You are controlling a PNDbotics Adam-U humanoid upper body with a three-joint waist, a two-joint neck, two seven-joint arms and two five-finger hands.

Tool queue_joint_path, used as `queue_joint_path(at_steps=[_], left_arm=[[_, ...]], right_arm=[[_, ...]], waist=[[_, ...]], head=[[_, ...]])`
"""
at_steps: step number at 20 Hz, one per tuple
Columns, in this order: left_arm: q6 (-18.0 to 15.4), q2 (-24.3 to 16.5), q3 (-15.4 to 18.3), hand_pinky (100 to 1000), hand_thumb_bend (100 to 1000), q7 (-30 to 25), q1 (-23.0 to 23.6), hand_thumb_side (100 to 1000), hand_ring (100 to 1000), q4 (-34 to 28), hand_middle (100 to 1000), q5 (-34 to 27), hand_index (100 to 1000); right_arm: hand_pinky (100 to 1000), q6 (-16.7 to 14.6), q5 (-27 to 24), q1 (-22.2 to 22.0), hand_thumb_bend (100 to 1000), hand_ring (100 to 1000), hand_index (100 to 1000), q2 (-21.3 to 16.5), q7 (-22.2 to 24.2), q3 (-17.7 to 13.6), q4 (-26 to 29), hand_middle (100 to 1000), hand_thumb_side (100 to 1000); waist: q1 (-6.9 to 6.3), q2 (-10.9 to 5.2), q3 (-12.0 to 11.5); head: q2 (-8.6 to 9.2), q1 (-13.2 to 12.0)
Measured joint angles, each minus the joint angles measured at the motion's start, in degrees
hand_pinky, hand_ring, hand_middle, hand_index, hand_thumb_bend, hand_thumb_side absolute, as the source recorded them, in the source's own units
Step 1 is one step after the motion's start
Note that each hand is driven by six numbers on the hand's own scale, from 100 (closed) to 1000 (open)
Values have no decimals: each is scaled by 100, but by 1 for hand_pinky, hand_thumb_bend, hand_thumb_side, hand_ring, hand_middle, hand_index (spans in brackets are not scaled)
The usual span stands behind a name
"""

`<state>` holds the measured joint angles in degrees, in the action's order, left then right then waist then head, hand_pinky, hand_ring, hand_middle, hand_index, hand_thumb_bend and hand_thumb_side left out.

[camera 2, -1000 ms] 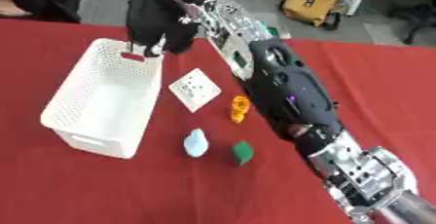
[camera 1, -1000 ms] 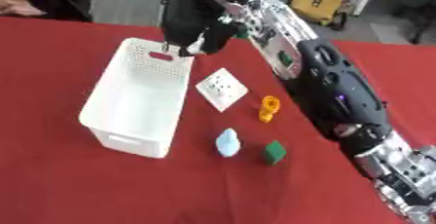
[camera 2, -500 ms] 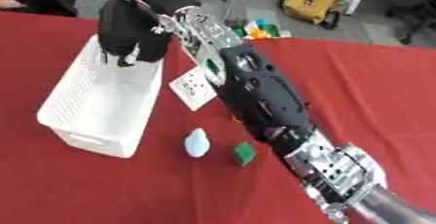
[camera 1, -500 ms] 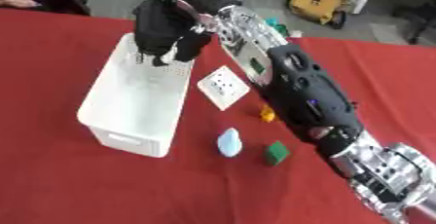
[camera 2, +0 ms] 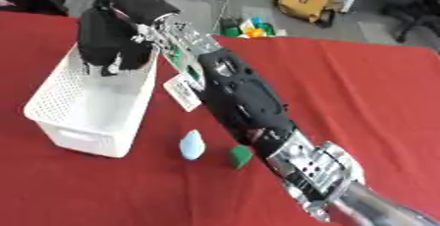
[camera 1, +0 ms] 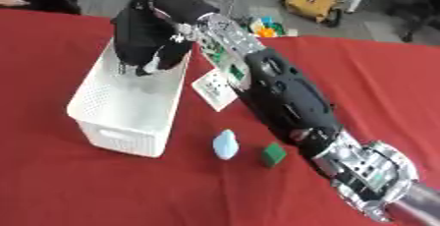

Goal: Pick up objects on the table and place them in the box.

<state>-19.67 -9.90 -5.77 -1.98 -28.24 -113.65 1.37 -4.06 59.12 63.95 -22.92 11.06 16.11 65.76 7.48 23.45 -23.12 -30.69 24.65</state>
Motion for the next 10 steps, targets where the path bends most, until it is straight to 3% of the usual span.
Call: queue_joint_path(at_steps=[10], left_arm=[[-1,42,-1,174,100,-1,-13,1000,664,0,748,-22,868]], right_arm=[[100,-293,183,0,504,338,494,108,-186,55,-163,336,430]], waist=[[2,18,2]], head=[[21,-72]])
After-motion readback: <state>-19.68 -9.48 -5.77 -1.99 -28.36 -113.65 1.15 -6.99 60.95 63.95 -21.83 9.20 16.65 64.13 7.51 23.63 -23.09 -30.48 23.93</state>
